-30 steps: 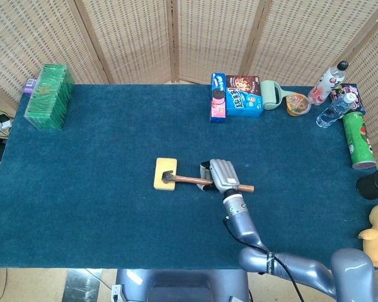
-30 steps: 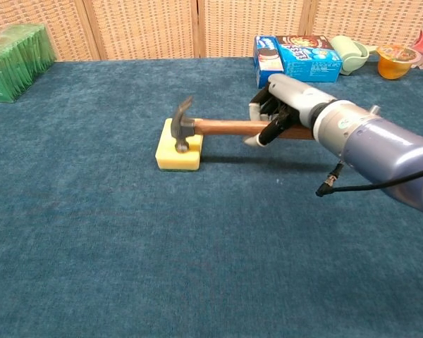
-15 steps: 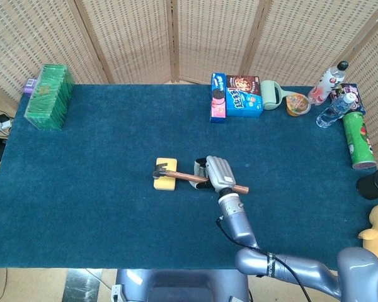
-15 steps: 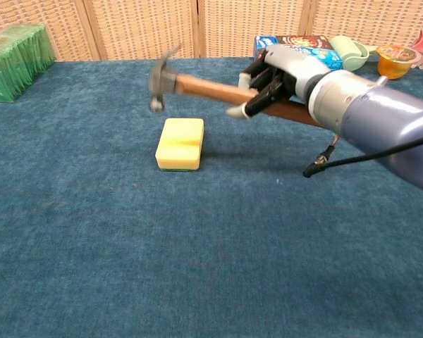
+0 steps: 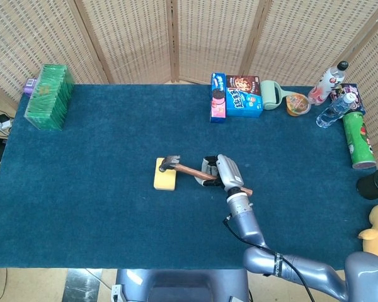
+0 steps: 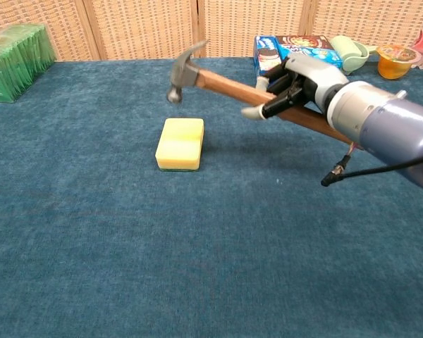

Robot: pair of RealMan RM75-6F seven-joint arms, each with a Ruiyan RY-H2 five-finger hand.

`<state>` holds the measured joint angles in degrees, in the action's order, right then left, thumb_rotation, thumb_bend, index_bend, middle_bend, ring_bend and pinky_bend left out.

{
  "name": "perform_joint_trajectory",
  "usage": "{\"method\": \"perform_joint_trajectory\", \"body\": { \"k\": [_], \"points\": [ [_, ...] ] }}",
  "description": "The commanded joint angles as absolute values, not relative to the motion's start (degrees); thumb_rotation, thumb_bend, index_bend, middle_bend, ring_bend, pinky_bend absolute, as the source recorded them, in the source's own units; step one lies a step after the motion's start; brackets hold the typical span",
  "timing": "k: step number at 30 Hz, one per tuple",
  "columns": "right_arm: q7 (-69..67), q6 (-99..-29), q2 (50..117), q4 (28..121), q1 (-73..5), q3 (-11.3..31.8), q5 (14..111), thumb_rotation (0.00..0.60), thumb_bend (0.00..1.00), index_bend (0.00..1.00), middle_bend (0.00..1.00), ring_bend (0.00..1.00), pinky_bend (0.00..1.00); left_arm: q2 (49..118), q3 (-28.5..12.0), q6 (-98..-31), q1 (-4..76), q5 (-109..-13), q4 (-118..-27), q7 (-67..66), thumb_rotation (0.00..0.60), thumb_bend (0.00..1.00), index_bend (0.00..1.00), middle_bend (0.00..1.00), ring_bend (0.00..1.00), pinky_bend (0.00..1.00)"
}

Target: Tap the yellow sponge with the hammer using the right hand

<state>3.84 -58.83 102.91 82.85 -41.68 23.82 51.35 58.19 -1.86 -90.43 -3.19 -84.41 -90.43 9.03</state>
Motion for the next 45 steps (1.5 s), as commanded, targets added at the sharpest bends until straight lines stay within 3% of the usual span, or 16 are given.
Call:
{"method": "perform_joint_trajectory", "body": {
  "k": [1,8,17,34,42,45],
  "points": [
    [8.34,-59.19,104.57,78.93,-43.09,21.31,52.38,0.6,0.32,0.86,1.0,1.0,1.0,58.17,-1.86,-90.36,-3.16,-84.37,-90.55,8.85,0.6,0.21,0.28,0.16,0.06,0.1],
    [24.44,-60.15,105.59,74.84,-46.33,16.78,51.46,0.6,0.32,0.85,1.0,1.0,1.0,57.94,-2.04,-90.45,-3.23,-84.02,-90.83,8.45,0.6,0.21,0.28,0.16,0.06,0.1],
    [9.83,-61.32,102.03,85.03,-41.86,22.51,52.22,0.6,0.32,0.85,1.0,1.0,1.0,58.35,-2.03,-89.95,-2.75,-84.49,-90.82,8.48,0.6,0.21,0.28,0.16,0.06,0.1],
    [3.33,-59.95,90.35,82.49,-35.2,14.69,62.85,0.6,0.29,0.85,1.0,1.0,1.0,58.39,-1.65,-90.15,-2.15,-86.2,-93.82,5.03,0.6,0.21,0.29,0.16,0.06,0.1],
    [2.68,-57.86,89.3,78.03,-33.84,11.57,64.22,0.6,0.25,0.81,0.94,0.99,0.84,58.31,-1.26,-90.55,-2.23,-86.88,-95.98,2.72,0.6,0.21,0.28,0.16,0.06,0.1],
    [2.74,-56.3,88.69,77.39,-33.79,10.83,64.19,0.6,0.24,0.74,0.85,0.89,0.74,58.19,-1.14,-90.84,-2.27,-87.29,-96.78,1.9,0.6,0.21,0.28,0.16,0.06,0.1]
  ]
}}
